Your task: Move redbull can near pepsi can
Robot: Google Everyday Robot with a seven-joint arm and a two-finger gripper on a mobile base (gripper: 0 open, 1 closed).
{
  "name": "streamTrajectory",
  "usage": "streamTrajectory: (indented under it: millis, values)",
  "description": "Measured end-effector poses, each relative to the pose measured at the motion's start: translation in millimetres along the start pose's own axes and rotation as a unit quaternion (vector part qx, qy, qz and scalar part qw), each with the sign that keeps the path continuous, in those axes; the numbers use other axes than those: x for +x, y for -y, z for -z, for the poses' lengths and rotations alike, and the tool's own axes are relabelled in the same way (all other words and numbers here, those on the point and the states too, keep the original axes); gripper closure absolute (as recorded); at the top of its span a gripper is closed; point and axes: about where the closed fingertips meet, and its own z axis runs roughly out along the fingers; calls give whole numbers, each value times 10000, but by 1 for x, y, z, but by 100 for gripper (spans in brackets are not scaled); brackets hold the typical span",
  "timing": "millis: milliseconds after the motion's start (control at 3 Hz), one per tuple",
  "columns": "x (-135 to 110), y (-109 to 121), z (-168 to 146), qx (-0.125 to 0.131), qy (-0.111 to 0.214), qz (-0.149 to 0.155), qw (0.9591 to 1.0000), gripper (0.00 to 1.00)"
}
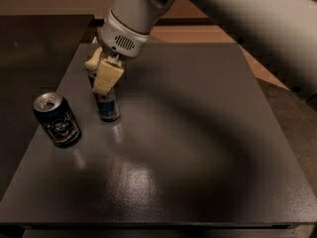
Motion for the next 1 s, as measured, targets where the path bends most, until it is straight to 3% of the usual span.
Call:
streamTrajectory:
  millis: [333,667,1000]
  values:
    - [-1,-1,0,1,-2,17,10000,13]
    - [-2,-1,-1,3,-1,27,10000,0]
    - [-2,-1,-1,3,-1,27,10000,0]
